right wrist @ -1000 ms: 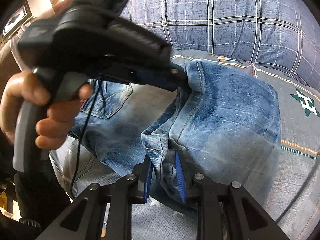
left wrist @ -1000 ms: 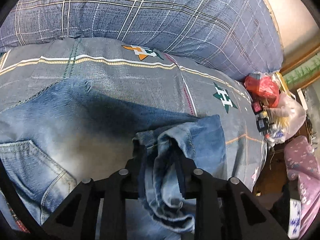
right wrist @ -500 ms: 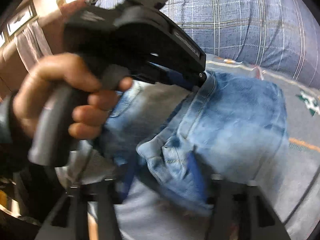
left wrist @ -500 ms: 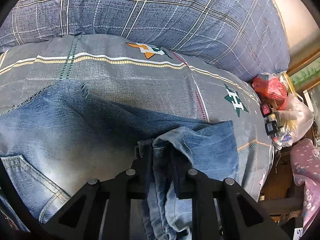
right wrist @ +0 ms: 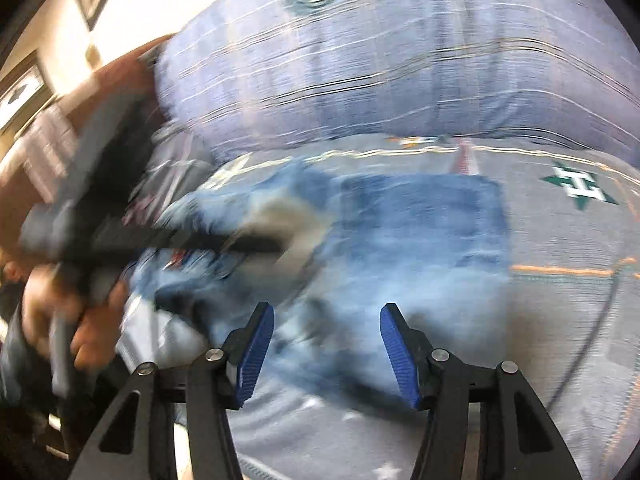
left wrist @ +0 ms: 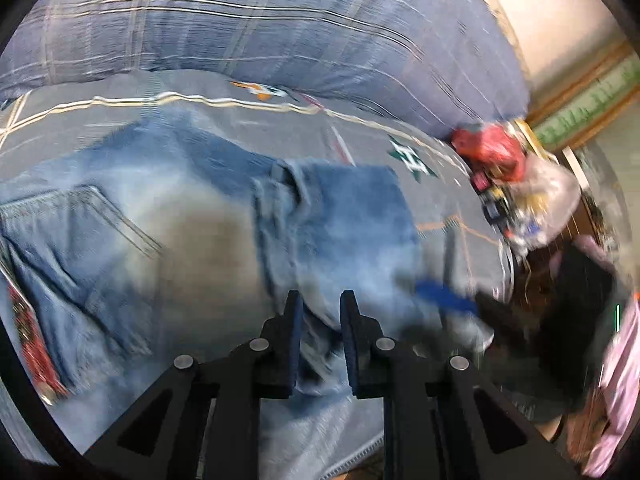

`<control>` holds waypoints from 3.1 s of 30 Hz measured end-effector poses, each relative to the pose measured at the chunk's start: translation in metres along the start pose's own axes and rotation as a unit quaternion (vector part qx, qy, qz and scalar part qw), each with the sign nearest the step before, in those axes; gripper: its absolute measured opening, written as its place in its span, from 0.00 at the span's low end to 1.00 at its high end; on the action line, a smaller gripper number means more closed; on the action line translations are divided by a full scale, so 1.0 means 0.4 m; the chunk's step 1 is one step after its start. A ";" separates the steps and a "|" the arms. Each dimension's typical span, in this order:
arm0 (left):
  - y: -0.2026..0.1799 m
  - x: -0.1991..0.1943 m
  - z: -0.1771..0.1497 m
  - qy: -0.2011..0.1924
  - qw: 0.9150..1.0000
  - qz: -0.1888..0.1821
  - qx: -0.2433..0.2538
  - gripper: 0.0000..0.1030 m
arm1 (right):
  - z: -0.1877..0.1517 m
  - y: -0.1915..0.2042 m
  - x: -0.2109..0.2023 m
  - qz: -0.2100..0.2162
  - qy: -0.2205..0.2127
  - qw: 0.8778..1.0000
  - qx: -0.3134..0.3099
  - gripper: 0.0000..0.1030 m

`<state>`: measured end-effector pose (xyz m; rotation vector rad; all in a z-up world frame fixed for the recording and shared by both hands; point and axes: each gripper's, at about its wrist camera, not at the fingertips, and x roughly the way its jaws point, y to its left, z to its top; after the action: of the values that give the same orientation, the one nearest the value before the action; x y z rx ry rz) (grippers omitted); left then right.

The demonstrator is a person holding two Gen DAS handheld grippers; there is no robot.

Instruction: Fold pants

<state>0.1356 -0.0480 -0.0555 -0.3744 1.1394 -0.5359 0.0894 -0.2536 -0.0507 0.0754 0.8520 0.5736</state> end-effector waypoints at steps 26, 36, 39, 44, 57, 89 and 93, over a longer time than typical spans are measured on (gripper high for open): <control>0.028 0.008 -0.101 -0.016 1.000 -0.016 -0.012 0.15 | 0.150 -0.010 0.132 -0.096 0.022 0.994 -0.040 0.26; -0.051 -0.012 -0.061 -0.037 0.998 0.033 0.045 0.15 | 0.072 0.002 0.019 -0.139 0.008 0.989 -0.049 0.28; -0.075 0.021 -0.056 -0.028 0.995 0.061 0.069 0.15 | 0.056 -0.004 -0.002 -0.144 0.008 0.989 -0.040 0.31; -0.077 0.079 -0.084 0.002 0.990 0.107 0.088 0.15 | 0.027 -0.011 -0.019 -0.139 0.009 0.990 -0.029 0.34; -0.073 0.003 -0.094 -0.019 0.988 0.115 0.102 0.17 | -0.029 -0.022 0.025 -0.140 0.037 0.989 -0.018 0.41; 0.253 -0.331 -0.133 -0.080 0.973 0.216 0.017 0.20 | -0.024 0.268 0.119 -0.048 0.038 0.993 -0.098 0.62; 0.306 -0.322 -0.140 -0.071 0.969 0.238 0.006 0.20 | 0.003 0.373 0.152 -0.022 0.040 0.990 -0.135 0.62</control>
<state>0.0688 0.1257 -0.0460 -0.1163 1.0405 -0.0901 0.0547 -0.0964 -0.0491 -0.2142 0.8447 0.6483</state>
